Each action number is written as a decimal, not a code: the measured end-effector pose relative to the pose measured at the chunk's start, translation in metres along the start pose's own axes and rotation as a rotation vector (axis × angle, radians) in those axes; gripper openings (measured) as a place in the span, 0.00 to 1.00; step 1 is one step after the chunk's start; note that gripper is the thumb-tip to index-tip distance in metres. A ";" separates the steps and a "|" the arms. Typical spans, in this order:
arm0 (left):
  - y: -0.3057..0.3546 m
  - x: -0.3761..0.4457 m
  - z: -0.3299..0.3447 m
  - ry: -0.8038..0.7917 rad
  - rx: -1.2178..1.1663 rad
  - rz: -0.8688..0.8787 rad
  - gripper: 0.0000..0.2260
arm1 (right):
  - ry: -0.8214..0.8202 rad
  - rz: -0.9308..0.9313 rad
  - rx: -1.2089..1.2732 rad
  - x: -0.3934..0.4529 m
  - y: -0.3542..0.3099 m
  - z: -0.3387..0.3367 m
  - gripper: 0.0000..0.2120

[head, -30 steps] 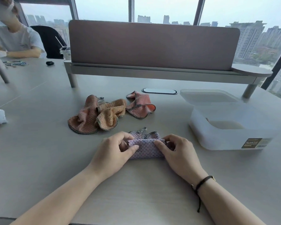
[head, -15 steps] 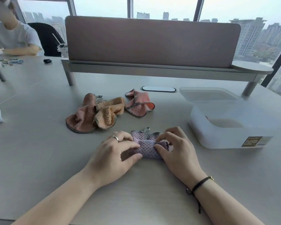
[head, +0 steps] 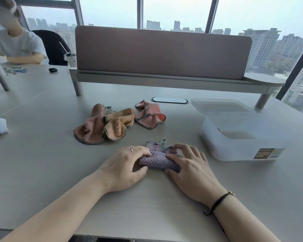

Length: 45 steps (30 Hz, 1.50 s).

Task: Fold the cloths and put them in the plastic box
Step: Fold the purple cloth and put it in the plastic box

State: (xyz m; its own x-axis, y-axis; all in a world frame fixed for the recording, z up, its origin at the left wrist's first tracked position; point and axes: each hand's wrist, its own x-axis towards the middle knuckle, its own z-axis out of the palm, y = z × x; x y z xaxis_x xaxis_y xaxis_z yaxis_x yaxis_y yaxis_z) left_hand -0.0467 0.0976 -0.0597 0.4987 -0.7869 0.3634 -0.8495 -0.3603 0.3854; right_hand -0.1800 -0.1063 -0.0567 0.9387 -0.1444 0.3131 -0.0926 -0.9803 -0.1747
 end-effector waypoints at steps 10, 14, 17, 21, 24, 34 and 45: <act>-0.011 0.031 0.005 0.073 -0.178 -0.209 0.21 | 0.162 0.250 0.359 0.027 0.003 -0.002 0.13; -0.013 0.051 0.010 0.082 -0.134 -0.366 0.26 | 0.154 0.393 0.480 0.044 0.007 -0.001 0.12; -0.012 0.061 0.015 0.115 -0.091 -0.425 0.21 | 0.174 0.465 0.429 0.055 0.011 0.007 0.12; -0.015 0.062 0.022 0.191 -0.082 -0.429 0.16 | 0.149 0.476 0.260 0.062 0.013 0.016 0.16; -0.021 0.059 0.026 0.205 -0.014 -0.406 0.18 | 0.148 0.455 0.168 0.064 0.014 0.018 0.19; -0.010 0.057 0.020 0.149 -0.041 -0.374 0.15 | 0.083 0.359 0.185 0.054 0.016 0.011 0.21; 0.023 0.056 -0.006 0.000 -1.450 -0.546 0.12 | 0.083 0.298 0.766 0.026 0.011 0.001 0.19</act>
State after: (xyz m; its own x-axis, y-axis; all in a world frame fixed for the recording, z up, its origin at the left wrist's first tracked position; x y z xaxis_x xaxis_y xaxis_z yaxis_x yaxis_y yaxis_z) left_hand -0.0370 0.0480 -0.0257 0.6821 -0.7257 -0.0904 0.3189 0.1839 0.9298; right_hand -0.1565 -0.1202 -0.0515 0.8801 -0.4229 0.2159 -0.0532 -0.5396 -0.8402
